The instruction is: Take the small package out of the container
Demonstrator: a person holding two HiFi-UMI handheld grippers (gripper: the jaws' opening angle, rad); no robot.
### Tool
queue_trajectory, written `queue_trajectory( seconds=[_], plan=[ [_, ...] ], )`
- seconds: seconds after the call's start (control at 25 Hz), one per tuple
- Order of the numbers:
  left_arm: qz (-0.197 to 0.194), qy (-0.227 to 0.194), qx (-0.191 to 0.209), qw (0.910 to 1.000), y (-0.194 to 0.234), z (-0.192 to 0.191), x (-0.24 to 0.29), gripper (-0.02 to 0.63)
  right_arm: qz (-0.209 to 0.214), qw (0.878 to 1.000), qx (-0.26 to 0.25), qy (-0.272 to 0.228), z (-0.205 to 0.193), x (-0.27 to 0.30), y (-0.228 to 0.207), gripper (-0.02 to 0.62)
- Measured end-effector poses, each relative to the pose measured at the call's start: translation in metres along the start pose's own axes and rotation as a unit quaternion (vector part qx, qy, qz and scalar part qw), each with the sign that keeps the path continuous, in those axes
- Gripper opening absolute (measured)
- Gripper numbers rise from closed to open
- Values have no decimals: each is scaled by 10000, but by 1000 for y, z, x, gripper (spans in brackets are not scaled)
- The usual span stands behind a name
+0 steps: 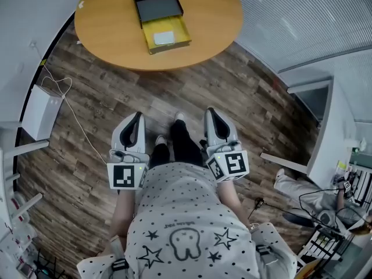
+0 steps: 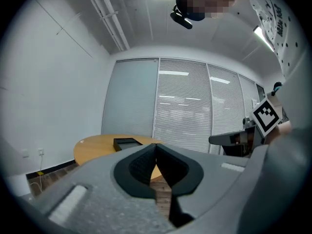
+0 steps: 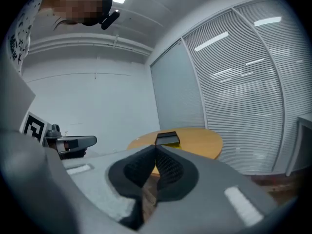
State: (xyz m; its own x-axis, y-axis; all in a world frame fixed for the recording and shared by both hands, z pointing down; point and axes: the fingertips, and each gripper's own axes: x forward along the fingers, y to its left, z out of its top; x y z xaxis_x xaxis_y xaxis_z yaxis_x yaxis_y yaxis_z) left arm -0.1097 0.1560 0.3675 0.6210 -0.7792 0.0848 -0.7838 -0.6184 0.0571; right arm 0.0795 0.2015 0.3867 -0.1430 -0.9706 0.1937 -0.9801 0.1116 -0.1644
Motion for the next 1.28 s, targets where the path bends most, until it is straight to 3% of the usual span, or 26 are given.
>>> queue_trajectory(
  seconds=[0.24,0.6,1.28],
  plan=[
    [110,-27,36,9999,-14,9,51,9,264,9994,212,-28,17,30,-42,5],
    [591,-126,37,9982,-23,16,120,9,862,9961,165,-47,37,84,-95,5],
    [861,-18,93,9962,-42,18,168,9,1005,9945,250,153,32,102,-143,5]
  ],
)
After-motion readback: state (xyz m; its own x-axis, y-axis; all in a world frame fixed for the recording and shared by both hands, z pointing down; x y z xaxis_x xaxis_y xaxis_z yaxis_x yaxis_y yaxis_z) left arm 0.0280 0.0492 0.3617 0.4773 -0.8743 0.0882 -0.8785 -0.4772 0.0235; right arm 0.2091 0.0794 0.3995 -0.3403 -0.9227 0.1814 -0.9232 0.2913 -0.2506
